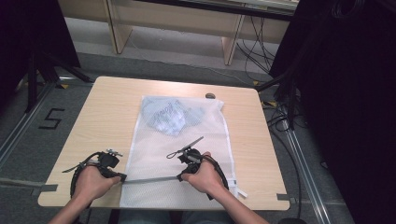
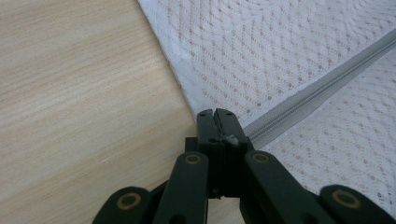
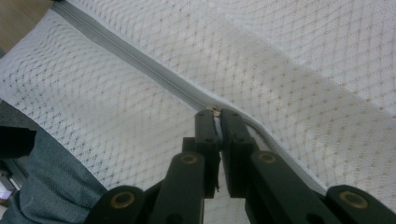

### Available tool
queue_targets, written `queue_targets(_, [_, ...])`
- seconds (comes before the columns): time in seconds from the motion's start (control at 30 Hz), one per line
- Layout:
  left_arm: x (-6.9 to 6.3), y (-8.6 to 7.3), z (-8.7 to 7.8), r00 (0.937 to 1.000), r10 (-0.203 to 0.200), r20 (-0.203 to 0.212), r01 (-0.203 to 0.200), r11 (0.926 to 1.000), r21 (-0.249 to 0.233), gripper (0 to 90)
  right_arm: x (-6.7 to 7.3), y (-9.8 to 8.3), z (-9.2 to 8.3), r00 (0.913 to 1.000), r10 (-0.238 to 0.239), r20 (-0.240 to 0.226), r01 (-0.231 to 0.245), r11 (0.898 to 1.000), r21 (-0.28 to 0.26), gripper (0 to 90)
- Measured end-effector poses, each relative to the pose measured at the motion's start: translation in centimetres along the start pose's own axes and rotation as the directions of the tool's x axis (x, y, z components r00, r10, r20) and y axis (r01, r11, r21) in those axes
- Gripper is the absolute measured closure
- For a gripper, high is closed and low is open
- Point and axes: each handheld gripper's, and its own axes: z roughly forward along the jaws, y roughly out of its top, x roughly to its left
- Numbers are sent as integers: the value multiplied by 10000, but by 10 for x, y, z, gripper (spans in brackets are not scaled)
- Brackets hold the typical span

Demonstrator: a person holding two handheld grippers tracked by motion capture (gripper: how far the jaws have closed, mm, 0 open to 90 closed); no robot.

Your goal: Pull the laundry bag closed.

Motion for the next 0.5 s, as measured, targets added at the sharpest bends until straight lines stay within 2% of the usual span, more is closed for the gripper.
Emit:
queue_targets(0.07, [-1, 0, 0, 10000, -99, -2, 99, 9999, -63, 895, -2, -1, 1, 9999, -162, 15, 163, 9997, -165, 871])
queue_targets(0.33, [-1, 0, 0, 10000, -97, -15, 97, 9999, -30, 895, -4, -2, -2, 10000, -62, -34, 62, 10000, -74, 871])
queue_targets(0.4, [0, 0, 0, 10000, 35, -3, -35, 10000, 17, 895, -4, -2, -2, 10000, -83, -33, 83, 9999, -91, 871])
queue_targets(0.43, [2, 1, 0, 9997, 255, 5, -255, 9997, -1, 895, -5, -3, -2, 9999, -142, -6, 142, 9998, -108, 871])
queue_targets(0.5, [2, 1, 0, 9997, 252, -18, -252, 9997, 8, 895, -4, -3, -3, 10000, 18, -13, -18, 10000, -31, 871])
